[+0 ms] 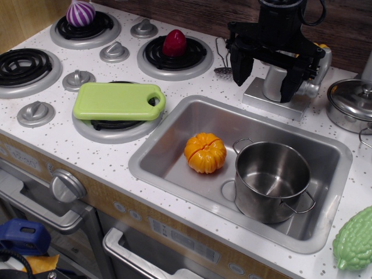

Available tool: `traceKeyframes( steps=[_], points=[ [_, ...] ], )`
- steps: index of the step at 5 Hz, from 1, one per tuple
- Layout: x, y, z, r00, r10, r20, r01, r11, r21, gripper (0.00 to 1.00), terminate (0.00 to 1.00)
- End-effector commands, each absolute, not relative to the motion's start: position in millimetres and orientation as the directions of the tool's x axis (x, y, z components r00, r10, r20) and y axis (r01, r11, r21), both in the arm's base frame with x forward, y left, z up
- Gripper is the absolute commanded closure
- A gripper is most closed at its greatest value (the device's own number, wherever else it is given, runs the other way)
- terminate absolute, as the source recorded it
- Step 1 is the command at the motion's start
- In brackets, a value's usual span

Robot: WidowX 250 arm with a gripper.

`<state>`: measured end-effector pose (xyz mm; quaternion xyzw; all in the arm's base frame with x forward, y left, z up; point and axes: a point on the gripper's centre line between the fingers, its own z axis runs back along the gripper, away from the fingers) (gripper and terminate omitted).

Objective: Turn faucet front to left

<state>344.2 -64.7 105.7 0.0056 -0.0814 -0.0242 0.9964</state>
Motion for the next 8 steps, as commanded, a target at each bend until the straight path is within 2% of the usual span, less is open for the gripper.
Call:
traceKeyframes(
  steps=[1, 3, 4, 5, 6, 8],
  points=[
    [344.2, -64.7, 105.7, 0.986, -0.049, 0.162, 0.047, 0.999, 0.015, 0.00, 0.00],
    [344.4, -89.9, 112.4, 0.983, 0.010, 0.184, -0.020, 0.998, 0.052, 0.00, 0.00],
    [345.7, -102.5, 114.4, 0.968, 0.000, 0.252, -0.024, 0.996, 0.091, 0.00, 0.00],
    [351.4, -106.7, 116.0, 0.950, -0.028, 0.311, -0.001, 0.996, 0.093, 0.00, 0.00],
    [361.2, -106.3, 116.9, 0.926, -0.070, 0.371, 0.031, 0.993, 0.111, 0.00, 0.00],
    [377.5, -88.7, 119.3, 0.893, -0.154, 0.423, 0.110, 0.986, 0.127, 0.00, 0.00]
  ],
)
